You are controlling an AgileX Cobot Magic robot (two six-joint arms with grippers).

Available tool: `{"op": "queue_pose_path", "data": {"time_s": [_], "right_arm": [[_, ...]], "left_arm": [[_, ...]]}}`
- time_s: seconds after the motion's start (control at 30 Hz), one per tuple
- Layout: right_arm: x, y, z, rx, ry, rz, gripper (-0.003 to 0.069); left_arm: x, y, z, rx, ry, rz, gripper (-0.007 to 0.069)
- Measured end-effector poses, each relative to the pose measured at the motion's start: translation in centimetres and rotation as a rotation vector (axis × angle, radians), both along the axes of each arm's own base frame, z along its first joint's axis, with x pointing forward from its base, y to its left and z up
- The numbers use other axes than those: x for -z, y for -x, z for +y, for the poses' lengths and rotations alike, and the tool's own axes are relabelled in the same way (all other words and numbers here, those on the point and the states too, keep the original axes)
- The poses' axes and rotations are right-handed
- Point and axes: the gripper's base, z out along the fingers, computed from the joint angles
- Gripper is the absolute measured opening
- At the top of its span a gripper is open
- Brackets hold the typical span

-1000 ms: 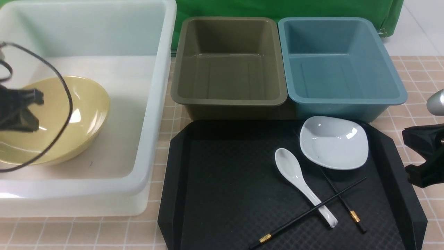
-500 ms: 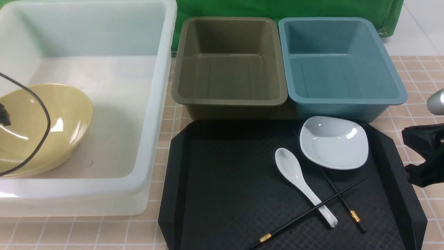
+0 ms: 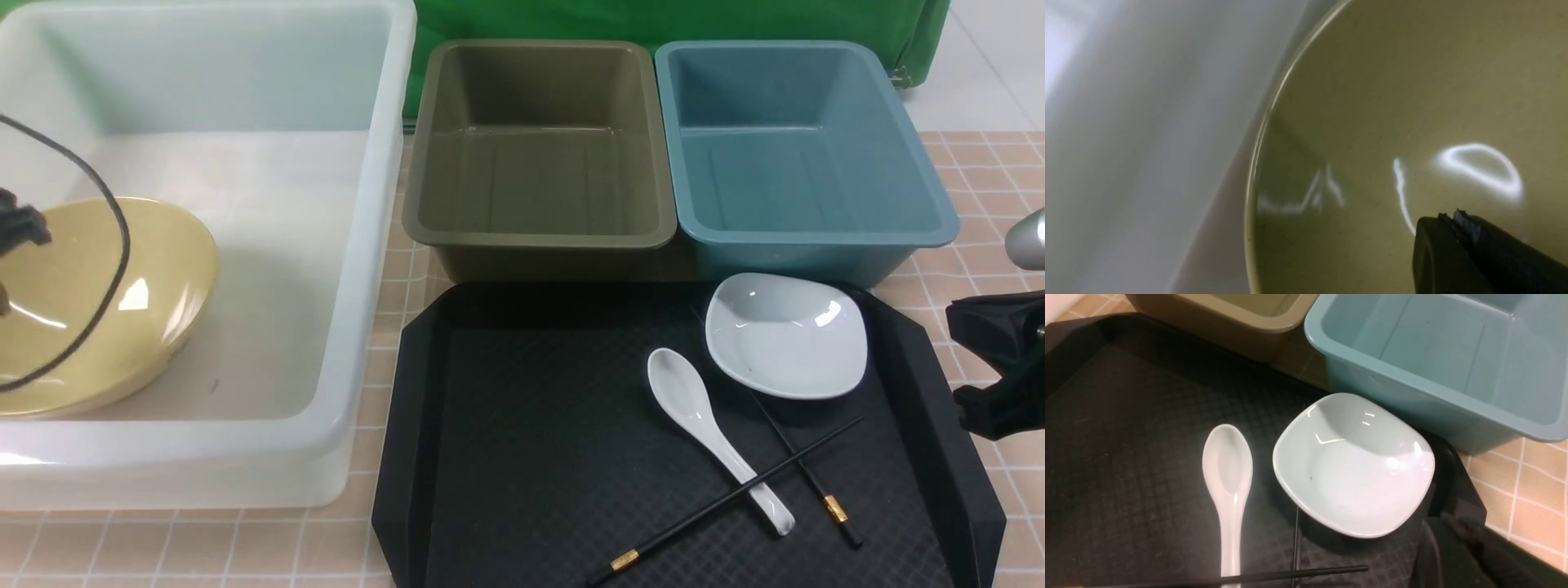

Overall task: On brown table put chopsticks spoon bowls plates into blue grey white boxes.
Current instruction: 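Reach for and grasp the small white dish on the black tray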

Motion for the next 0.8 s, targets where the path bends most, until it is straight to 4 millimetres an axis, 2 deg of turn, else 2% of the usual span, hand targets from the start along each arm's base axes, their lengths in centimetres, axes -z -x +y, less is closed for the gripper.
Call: {"op": "queue_pose_path", "data": {"time_s": [0.13, 0.2, 0.3, 0.37, 0.5, 0.57, 0.63, 0.7, 0.77, 0.8], "right_arm": [[0.0, 0.0, 0.0, 0.008, -0.012, 0.003, 0.0068], [0.0, 0.0, 0.0, 0.009, -0.013, 0.004, 0.0068], [0.0, 0.0, 0.0, 0.010, -0.013, 0.005, 0.0068], [0.0, 0.0, 0.0, 0.010, -0.013, 0.005, 0.0068], [0.1, -0.1, 0.0, 0.010, -0.012, 0.011, 0.0068], [0.4, -0.3, 0.1, 0.010, -0.008, 0.024, 0.0068], [0.6, -0.5, 0.2, 0.011, -0.006, 0.035, 0.0068], [0.7, -0.6, 0.2, 0.017, -0.012, 0.044, 0.0068], [0.8, -0.6, 0.2, 0.023, -0.020, 0.049, 0.0068], [0.8, -0.6, 0.2, 0.023, -0.020, 0.049, 0.0068]], "left_arm": [[2.4, 0.2, 0.1, -0.013, 0.014, 0.091, -0.0008], [2.5, 0.3, 0.1, -0.032, 0.023, 0.098, -0.0007], [1.5, 0.2, -0.9, -0.025, 0.057, 0.056, -0.0007], [-0.3, -0.1, -3.0, 0.054, 0.084, -0.026, -0.0007], [-5.1, -0.5, -8.6, 0.240, 0.108, -0.307, -0.0007], [-6.3, -0.9, -10.6, 0.292, 0.105, -0.404, -0.0007], [-6.1, -1.5, -11.7, 0.314, 0.111, -0.434, -0.0007], [-4.9, -2.2, -12.4, 0.320, 0.131, -0.406, -0.0007], [-2.9, -3.0, -13.3, 0.331, 0.168, -0.332, -0.0007], [-2.9, -3.0, -13.3, 0.331, 0.168, -0.332, -0.0007]]}}
